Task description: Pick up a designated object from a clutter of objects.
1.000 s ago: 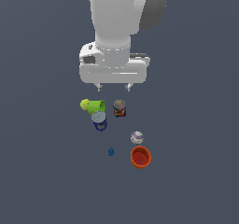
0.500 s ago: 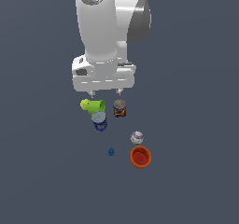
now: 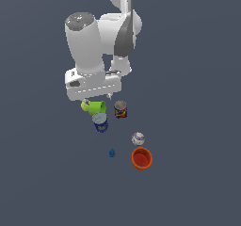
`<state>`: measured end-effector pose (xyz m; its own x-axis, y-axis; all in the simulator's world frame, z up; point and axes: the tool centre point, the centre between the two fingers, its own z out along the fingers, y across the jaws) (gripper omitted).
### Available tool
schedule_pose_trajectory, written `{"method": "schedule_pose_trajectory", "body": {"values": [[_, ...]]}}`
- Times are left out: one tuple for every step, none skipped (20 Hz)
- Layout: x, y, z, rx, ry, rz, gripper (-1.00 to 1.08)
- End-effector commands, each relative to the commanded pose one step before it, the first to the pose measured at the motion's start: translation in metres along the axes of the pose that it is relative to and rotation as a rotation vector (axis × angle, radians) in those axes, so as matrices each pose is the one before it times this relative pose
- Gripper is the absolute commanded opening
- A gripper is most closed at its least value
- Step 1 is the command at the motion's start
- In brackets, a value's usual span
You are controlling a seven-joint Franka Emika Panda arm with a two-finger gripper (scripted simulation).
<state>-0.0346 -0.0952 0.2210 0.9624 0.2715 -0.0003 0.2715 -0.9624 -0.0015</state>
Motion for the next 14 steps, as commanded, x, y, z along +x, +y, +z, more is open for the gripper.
{"method": "schedule_pose_trajectory", "body": {"values": [[-0.00916, 0.00848, 0.01213, 0.0017, 0.00132, -0.03899, 1.0], [-0.00391, 0.00309, 0.00472, 0.00063, 0.00038, -0.01502, 1.0], [-0.00403, 0.00296, 0.00468, 0.00056, 0.00038, -0.01499, 1.0], [-0.00415, 0.00284, 0.00464, 0.0005, 0.00037, -0.01497, 1.0], [-0.00427, 0.0027, 0.00459, 0.00044, 0.00035, -0.01495, 1.0], [-0.00438, 0.00257, 0.00455, 0.00038, 0.00033, -0.01491, 1.0], [-0.00448, 0.00242, 0.00451, 0.00032, 0.00031, -0.01489, 1.0], [-0.00459, 0.00228, 0.00447, 0.00026, 0.00029, -0.01486, 1.0], [-0.00468, 0.00213, 0.00442, 0.0002, 0.00026, -0.01484, 1.0], [-0.00477, 0.00198, 0.00438, 0.00014, 0.00023, -0.01482, 1.0], [-0.00486, 0.00183, 0.00433, 0.00009, 0.00019, -0.0148, 1.0], [-0.00494, 0.00167, 0.00429, 0.00004, 0.00015, -0.01477, 1.0], [-0.00501, 0.00151, 0.00424, -0.00001, 0.00011, -0.01475, 1.0], [-0.00508, 0.00135, 0.0042, -0.00006, 0.00007, -0.01474, 1.0]]}}
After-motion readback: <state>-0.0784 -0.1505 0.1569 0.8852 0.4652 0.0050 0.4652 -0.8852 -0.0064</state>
